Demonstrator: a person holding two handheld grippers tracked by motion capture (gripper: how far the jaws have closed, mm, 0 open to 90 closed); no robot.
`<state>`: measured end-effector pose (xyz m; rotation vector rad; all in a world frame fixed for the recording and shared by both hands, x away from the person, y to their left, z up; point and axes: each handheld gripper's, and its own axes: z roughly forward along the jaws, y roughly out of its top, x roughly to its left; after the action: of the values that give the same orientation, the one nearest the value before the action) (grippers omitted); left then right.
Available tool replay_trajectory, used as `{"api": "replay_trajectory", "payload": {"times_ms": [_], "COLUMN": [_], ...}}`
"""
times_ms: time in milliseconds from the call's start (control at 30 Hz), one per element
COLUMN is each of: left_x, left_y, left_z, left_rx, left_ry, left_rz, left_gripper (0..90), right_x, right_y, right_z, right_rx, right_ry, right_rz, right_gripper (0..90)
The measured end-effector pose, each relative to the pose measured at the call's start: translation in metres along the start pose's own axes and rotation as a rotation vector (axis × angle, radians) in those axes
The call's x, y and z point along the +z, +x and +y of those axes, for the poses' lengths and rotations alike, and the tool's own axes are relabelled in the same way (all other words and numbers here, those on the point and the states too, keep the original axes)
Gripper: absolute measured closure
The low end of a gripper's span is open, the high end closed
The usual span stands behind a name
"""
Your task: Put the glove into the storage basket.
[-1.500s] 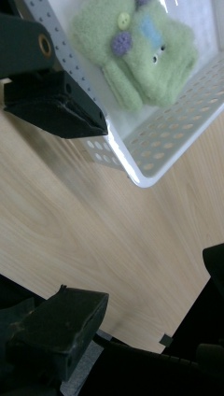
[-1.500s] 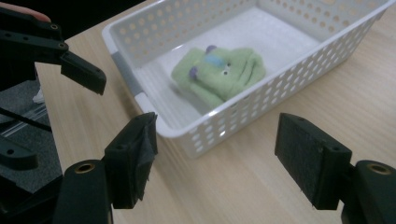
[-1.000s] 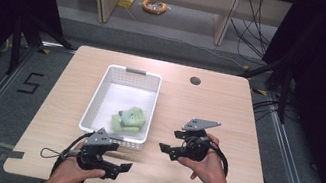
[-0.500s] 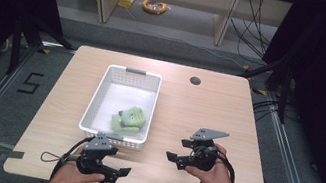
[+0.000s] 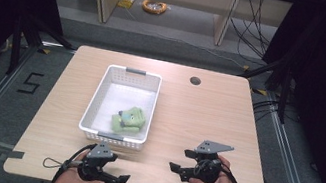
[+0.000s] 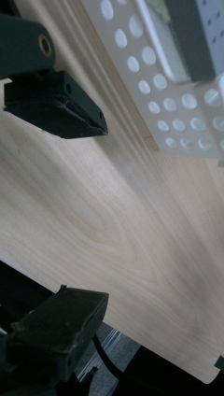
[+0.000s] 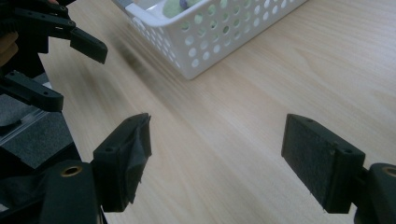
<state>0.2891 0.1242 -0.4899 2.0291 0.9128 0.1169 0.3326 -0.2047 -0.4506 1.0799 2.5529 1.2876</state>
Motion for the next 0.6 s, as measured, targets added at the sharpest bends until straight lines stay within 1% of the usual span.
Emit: {"api": "replay_trajectory", "payload": {"times_ms": [33,67,100,133,167,200,233,267,300,333,367,400,433,467,500,533,567,600], "left_x": [0.001,0.002,0.001,0.000,-0.001,0.001,0.002,0.002,0.002,0.003,0.003,0.002,0.004,0.005,0.004,0.005,0.005,0.003], "left_y": [-0.001,-0.002,-0.002,-0.002,-0.002,-0.004,-0.005,-0.005,-0.005,-0.006,-0.007,-0.005,-0.007,-0.007,-0.006,-0.008,-0.009,-0.008], "left_z": [-0.001,-0.002,-0.002,-0.003,-0.003,-0.005,-0.007,-0.008,-0.009,-0.010,-0.011,-0.012,-0.013,-0.015,-0.015,-0.015,-0.016,-0.016], "left_rx": [-0.005,-0.004,0.015,0.025,0.043,0.021,0.006,0.019,0.018,0.022,0.012,0.057,0.028,0.023,0.042,0.034,0.029,0.067], "left_ry": [-0.010,-0.013,-0.005,-0.002,0.013,-0.001,0.005,0.005,0.009,0.008,0.021,0.044,0.025,0.035,0.053,0.032,0.041,0.054], "left_rz": [-0.006,-0.007,-0.005,-0.001,0.001,-0.001,-0.003,-0.006,-0.005,0.000,0.004,0.004,0.003,0.010,0.013,0.008,0.010,0.011], "left_gripper": [16.2,16.2,16.2,16.2,16.2,16.2,16.2,16.2,16.2,16.2,16.2,16.2,16.2,16.2,16.2,16.1,16.2,16.2], "right_x": [0.000,-0.001,0.000,0.000,-0.001,0.000,0.000,-0.001,-0.002,-0.002,-0.002,-0.003,-0.004,-0.005,-0.005,-0.005,-0.006,-0.006], "right_y": [0.001,0.000,0.000,-0.001,-0.002,-0.001,-0.001,-0.002,-0.002,-0.001,-0.002,0.000,0.000,-0.002,0.000,-0.003,-0.001,-0.002], "right_z": [-0.002,-0.004,-0.007,-0.009,-0.011,-0.014,-0.016,-0.018,-0.021,-0.023,-0.025,-0.028,-0.030,-0.032,-0.035,-0.037,-0.039,-0.042], "right_rx": [0.014,0.009,0.009,-0.007,-0.011,-0.005,-0.004,-0.007,-0.007,0.010,0.002,0.024,0.024,-0.005,0.025,-0.002,0.007,-0.001], "right_ry": [-0.004,0.001,-0.003,-0.009,-0.001,-0.007,-0.006,0.003,0.001,0.007,-0.001,0.009,0.008,0.009,0.009,0.012,0.017,0.016], "right_rz": [-0.002,0.000,-0.007,-0.006,-0.007,-0.002,-0.005,-0.013,-0.016,-0.012,-0.005,-0.008,-0.016,-0.027,-0.022,-0.023,-0.028,-0.036], "right_gripper": [25.1,25.0,24.8,24.8,24.7,24.6,24.5,24.4,24.0,23.9,23.8,23.5,23.2,22.9,22.8,22.7,22.7,22.4]}}
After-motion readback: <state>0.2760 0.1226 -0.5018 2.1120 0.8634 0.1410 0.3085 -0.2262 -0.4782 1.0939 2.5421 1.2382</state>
